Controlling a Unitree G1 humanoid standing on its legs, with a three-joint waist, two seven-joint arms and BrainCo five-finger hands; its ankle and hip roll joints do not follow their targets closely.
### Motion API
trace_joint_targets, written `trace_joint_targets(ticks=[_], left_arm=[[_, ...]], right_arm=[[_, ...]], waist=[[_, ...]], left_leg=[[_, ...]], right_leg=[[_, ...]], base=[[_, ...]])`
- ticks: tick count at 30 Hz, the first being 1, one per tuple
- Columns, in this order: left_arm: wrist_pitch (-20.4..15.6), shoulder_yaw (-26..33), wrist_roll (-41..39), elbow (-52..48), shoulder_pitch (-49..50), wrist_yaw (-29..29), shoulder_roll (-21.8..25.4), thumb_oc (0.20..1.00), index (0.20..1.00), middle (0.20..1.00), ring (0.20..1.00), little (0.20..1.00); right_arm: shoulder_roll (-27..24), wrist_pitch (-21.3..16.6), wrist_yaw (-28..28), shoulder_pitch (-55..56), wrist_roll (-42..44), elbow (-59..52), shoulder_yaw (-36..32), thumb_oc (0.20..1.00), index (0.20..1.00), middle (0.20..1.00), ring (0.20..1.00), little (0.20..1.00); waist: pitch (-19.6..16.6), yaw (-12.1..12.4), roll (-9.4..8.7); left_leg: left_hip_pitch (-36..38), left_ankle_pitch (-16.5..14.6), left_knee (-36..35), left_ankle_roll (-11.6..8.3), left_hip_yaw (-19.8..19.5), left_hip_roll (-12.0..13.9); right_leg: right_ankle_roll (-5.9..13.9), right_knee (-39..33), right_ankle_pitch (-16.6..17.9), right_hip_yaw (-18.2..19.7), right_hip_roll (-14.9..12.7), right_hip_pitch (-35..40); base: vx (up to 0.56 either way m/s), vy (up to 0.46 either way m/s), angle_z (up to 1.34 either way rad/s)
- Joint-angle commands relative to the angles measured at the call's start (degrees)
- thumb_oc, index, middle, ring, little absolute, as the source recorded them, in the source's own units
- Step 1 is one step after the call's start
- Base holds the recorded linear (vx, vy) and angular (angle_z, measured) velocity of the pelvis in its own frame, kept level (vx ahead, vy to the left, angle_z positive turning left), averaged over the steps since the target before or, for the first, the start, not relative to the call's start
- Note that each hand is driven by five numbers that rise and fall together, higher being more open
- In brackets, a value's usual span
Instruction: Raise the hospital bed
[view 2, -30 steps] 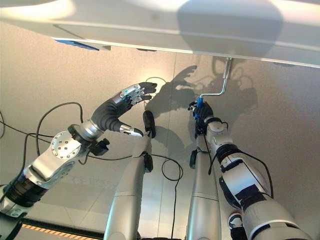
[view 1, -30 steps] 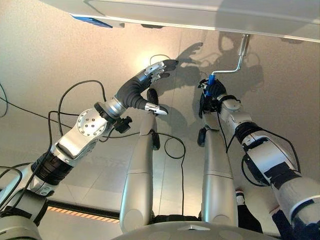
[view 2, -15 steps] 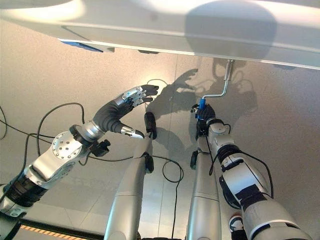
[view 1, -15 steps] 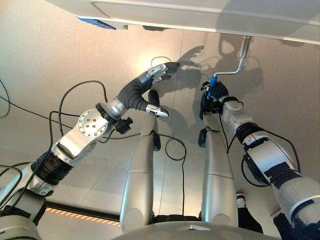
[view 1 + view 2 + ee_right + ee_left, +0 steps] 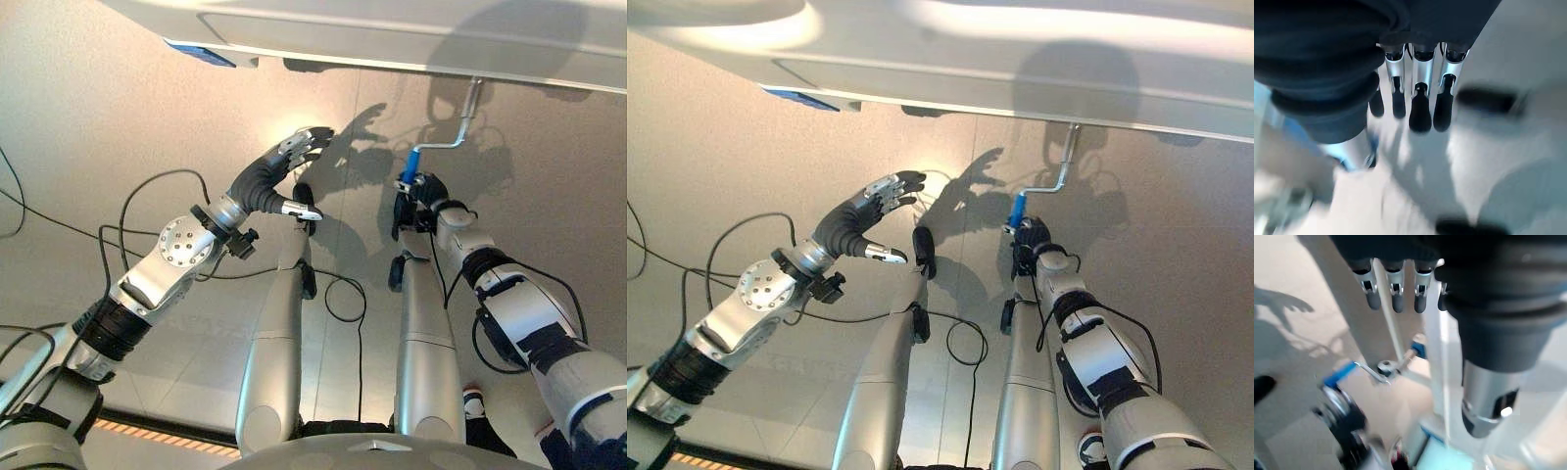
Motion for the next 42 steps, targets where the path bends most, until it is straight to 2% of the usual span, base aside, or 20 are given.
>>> trace_joint_targets(ticks=[1,2,3,4,8,14,15,18,21,22,23,24,29,32,33,34,37,38,39,42], left_arm=[[-1.4,2.8,5.4,6.5,2.5,3.5,-5.5,1.000,1.000,1.000,1.000,1.000],[-1.4,2.8,5.4,6.5,2.5,3.5,-5.5,1.000,1.000,1.000,1.000,1.000],[-1.8,4.9,7.1,14.0,4.0,6.0,-10.1,1.000,1.000,1.000,1.000,1.000],[-1.8,5.4,8.1,17.5,4.4,6.8,-12.0,1.000,1.000,1.000,1.000,1.000],[-2.0,7.1,11.2,25.3,6.8,8.8,-16.2,1.000,1.000,1.000,1.000,1.000],[-1.1,8.8,17.0,40.4,8.7,11.5,-20.4,1.000,1.000,1.000,1.000,1.000],[-1.1,8.8,17.0,40.4,8.7,11.5,-20.4,1.000,1.000,1.000,1.000,1.000],[-0.7,11.1,18.2,48.4,9.9,11.9,-22.4,1.000,1.000,1.000,1.000,1.000],[-0.6,11.6,18.4,49.5,10.9,11.4,-22.6,1.000,1.000,1.000,1.000,1.000],[-0.6,11.2,19.7,50.9,12.1,10.2,-22.9,1.000,1.000,1.000,1.000,1.000],[-0.6,11.2,19.7,50.9,12.1,10.2,-22.9,1.000,1.000,1.000,1.000,1.000],[-0.8,11.0,20.9,51.2,13.3,9.5,-22.9,1.000,1.000,1.000,1.000,1.000],[-0.8,13.6,21.9,54.2,16.0,8.7,-23.7,1.000,1.000,1.000,1.000,1.000],[-0.6,15.9,21.7,56.0,17.6,9.0,-24.1,1.000,1.000,1.000,1.000,1.000],[-0.6,15.9,21.7,56.0,17.6,9.0,-24.1,1.000,1.000,1.000,1.000,1.000],[-0.2,17.1,21.9,57.9,18.2,8.9,-24.8,1.000,1.000,1.000,1.000,1.000],[0.5,17.6,24.1,60.5,19.1,8.9,-25.5,1.000,1.000,1.000,1.000,1.000],[0.5,17.6,24.1,60.6,19.1,8.9,-25.5,1.000,1.000,1.000,1.000,1.000],[0.7,18.1,24.7,60.9,19.8,8.9,-25.9,1.000,1.000,1.000,1.000,1.000],[1.2,19.2,24.9,62.5,20.4,9.3,-26.4,1.000,1.000,1.000,1.000,1.000]], right_arm=[[-6.3,-1.2,-1.6,4.5,-1.6,-1.1,-0.9,1.000,1.000,1.000,1.000,1.000],[-6.3,-1.2,-1.6,4.5,-1.6,-1.1,-0.9,1.000,1.000,1.000,1.000,1.000],[-5.5,-1.7,-2.2,6.0,-2.1,-2.0,-1.5,1.000,1.000,1.000,1.000,1.000],[-5.1,-1.9,-2.5,6.8,-2.4,-2.7,-1.7,1.000,1.000,1.000,1.000,1.000],[-3.9,-2.8,-3.3,10.7,-2.9,-4.5,-3.2,1.000,1.000,1.000,1.000,1.000],[-2.0,-3.7,-4.0,17.1,-4.4,-6.5,-4.3,1.000,1.000,1.000,1.000,1.000],[-2.0,-3.7,-4.0,17.1,-4.4,-6.5,-4.3,1.000,1.000,1.000,1.000,1.000],[-0.6,-3.9,-3.9,22.2,-6.2,-7.5,-4.7,1.000,1.000,1.000,1.000,1.000],[-0.6,-3.7,-3.6,25.1,-7.6,-8.8,-4.9,1.000,1.000,1.000,1.000,1.000],[0.0,-3.3,-3.0,28.2,-9.1,-8.2,-5.4,1.000,1.000,1.000,1.000,1.000],[0.0,-3.3,-3.0,28.2,-9.1,-8.2,-5.4,1.000,1.000,1.000,1.000,1.000],[0.7,-3.2,-2.5,31.3,-10.2,-8.0,-6.1,1.000,1.000,1.000,1.000,1.000],[3.9,-2.5,-0.8,37.3,-11.6,-6.0,-8.2,1.000,1.000,1.000,1.000,1.000],[5.5,-2.1,-0.3,40.0,-13.2,-6.4,-8.1,1.000,1.000,1.000,1.000,1.000],[5.5,-2.1,-0.3,40.0,-13.2,-6.4,-8.1,1.000,1.000,1.000,1.000,1.000],[6.3,-2.0,0.0,41.5,-13.6,-6.3,-8.7,1.000,1.000,1.000,1.000,1.000],[7.1,-1.7,0.6,43.5,-14.3,-6.0,-9.3,1.000,1.000,1.000,1.000,1.000],[7.1,-1.7,0.6,43.5,-14.3,-6.1,-9.3,1.000,1.000,1.000,1.000,1.000],[7.3,-1.5,0.7,44.4,-15.4,-5.8,-9.0,1.000,1.000,1.000,1.000,1.000],[7.9,-1.4,0.6,45.6,-16.0,-6.0,-9.1,1.000,1.000,1.000,1.000,1.000]], waist=[[-0.9,-1.1,1.90],[-0.9,-1.1,1.90],[-0.9,-1.2,1.56],[-0.9,-1.2,1.42],[-0.9,-1.4,1.19],[-0.9,-1.5,0.44],[-0.9,-1.5,0.44],[-0.9,-1.7,-0.87],[-0.9,-1.8,-1.47],[-2.8,-1.8,-2.06],[-2.9,-1.8,-2.06],[-5.7,-1.5,-2.40],[-12.0,-0.7,-2.94],[-15.7,-0.5,-3.49],[-15.6,-0.5,-3.50],[-17.9,-0.6,-3.81],[-21.1,-0.9,-4.36],[-21.1,-0.9,-4.35],[-22.9,-0.9,-4.57],[-25.0,-1.0,-4.89]], left_leg=[[1.6,-6.9,6.2,-1.90,1.0,0.5],[1.6,-6.9,6.2,-1.90,1.0,0.5],[2.6,-6.7,6.0,-1.96,0.9,0.6],[3.3,-6.7,5.9,-1.95,0.8,0.5],[6.0,-6.8,5.7,-1.84,0.6,0.4],[12.1,-6.7,4.4,-2.05,0.0,0.4],[12.1,-6.7,4.4,-2.05,0.0,0.4],[19.5,-6.9,2.6,-2.22,-0.6,0.6],[23.8,-6.8,1.2,-2.32,-0.9,0.8],[27.8,-7.1,-0.5,-2.55,-1.3,0.9],[27.7,-6.9,-0.6,-2.55,-1.3,0.9],[30.5,-6.8,-2.2,-2.69,-1.5,1.2],[37.8,-6.3,-5.7,-3.04,-2.0,1.9],[41.9,-6.4,-8.1,-3.00,-1.9,2.2],[42.0,-6.3,-8.1,-3.00,-1.9,2.2],[44.4,-6.5,-9.1,-2.98,-1.6,2.2],[47.6,-6.9,-10.5,-3.03,-1.3,2.4],[47.7,-6.9,-10.6,-3.03,-1.3,2.4],[49.6,-7.1,-11.7,-3.05,-1.0,2.4],[51.8,-7.5,-12.8,-2.93,-0.4,2.4]], right_leg=[[3.06,-7.8,5.2,-2.5,2.5,3.2],[3.06,-7.8,5.2,-2.5,2.5,3.2],[3.05,-8.0,5.3,-2.7,2.4,4.3],[3.07,-8.1,5.3,-2.8,2.4,5.0],[2.96,-8.1,5.1,-3.0,2.3,7.9],[2.91,-8.9,4.4,-3.9,1.9,14.6],[2.91,-8.9,4.4,-3.9,1.9,14.6],[3.00,-10.1,3.8,-4.8,2.0,22.3],[3.12,-10.9,3.7,-5.4,2.1,26.5],[3.31,-12.4,3.2,-6.0,2.3,31.0],[3.31,-12.6,3.3,-6.1,2.3,30.9],[3.47,-13.9,3.0,-6.6,2.5,34.0],[3.69,-17.8,2.4,-8.4,2.6,42.2],[3.90,-19.8,2.4,-8.8,3.0,45.9],[3.90,-19.8,2.5,-8.8,3.0,46.0],[3.98,-20.9,2.5,-8.9,3.1,48.4],[4.18,-23.0,2.7,-9.1,3.1,51.9],[4.18,-23.1,2.7,-9.1,3.1,52.0],[4.27,-24.6,2.9,-9.2,3.2,53.8],[4.32,-26.4,3.4,-8.9,3.3,56.0]], base=[[-0.02,-0.004,-0.05],[-0.02,-0.017,-0.07],[-0.02,-0.014,-0.05],[-0.02,-0.016,-0.08],[0.00,-0.003,-0.03],[0.01,-0.015,0.04],[0.04,-0.032,0.07],[0.06,-0.037,0.09],[0.09,-0.038,0.13],[0.09,-0.038,0.08],[0.20,-0.062,0.07],[0.15,-0.037,0.08],[0.13,-0.035,0.11],[0.07,-0.019,0.05],[0.07,-0.010,0.00],[0.08,-0.001,-0.02],[0.09,0.003,0.01],[0.07,0.004,0.00],[0.07,0.007,0.02],[0.04,0.006,0.00]])
